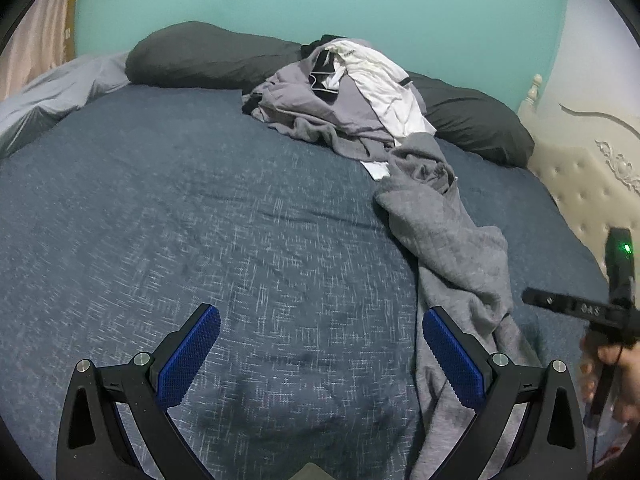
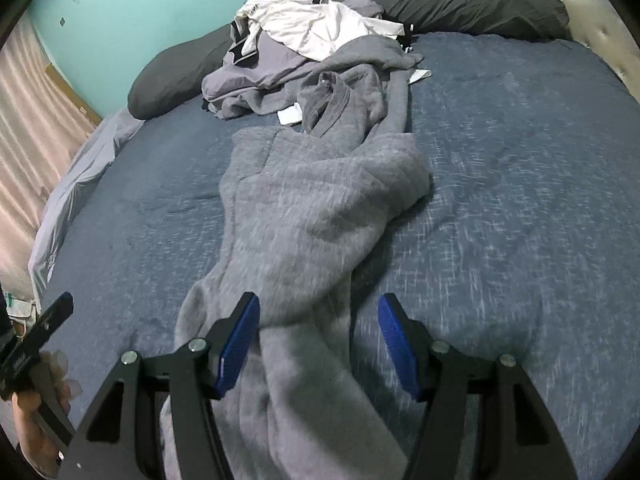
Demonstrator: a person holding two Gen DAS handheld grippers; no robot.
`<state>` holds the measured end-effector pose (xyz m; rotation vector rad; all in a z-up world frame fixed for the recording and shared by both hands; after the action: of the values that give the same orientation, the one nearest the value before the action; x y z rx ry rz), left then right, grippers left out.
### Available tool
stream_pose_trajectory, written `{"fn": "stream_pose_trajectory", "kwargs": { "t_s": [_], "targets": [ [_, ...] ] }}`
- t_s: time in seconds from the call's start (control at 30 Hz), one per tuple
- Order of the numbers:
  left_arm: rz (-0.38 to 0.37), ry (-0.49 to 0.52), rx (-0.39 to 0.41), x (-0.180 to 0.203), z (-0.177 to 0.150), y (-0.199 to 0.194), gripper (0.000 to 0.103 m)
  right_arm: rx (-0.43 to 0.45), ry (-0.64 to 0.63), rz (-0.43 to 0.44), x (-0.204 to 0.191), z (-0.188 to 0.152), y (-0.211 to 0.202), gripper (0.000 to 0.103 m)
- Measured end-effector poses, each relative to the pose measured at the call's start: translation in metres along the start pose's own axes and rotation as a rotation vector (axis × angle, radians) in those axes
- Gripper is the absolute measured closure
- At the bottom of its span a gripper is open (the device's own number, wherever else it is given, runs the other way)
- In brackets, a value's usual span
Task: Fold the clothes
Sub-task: 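Open the right gripper and release the sweater onto the bed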
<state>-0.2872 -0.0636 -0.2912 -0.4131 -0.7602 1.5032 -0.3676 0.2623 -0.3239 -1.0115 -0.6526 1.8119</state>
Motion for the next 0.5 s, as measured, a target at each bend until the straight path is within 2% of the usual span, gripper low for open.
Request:
{"fn": "stream_pose_trajectory", "kwargs": {
  "t_s": [0.5],
  "targets": [
    [0.022, 0.052, 0.037, 0.001, -0.008, 0.003, 0.0, 0.011, 0.012, -0.04, 0.013, 0.01, 0.013, 0.04]
  ]
}}
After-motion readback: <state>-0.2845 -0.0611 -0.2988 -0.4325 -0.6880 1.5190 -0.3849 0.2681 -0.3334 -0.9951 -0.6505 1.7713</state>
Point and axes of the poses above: each gripper's, at about its wrist camera, not at the fingertips, and y roughly the way its jaws point, x to its right, z to its top, the point moved 5 cm from there along y, roughly the way its jaws point, and after that the axes turned 3 degrees about z, right-handed, at the moved point
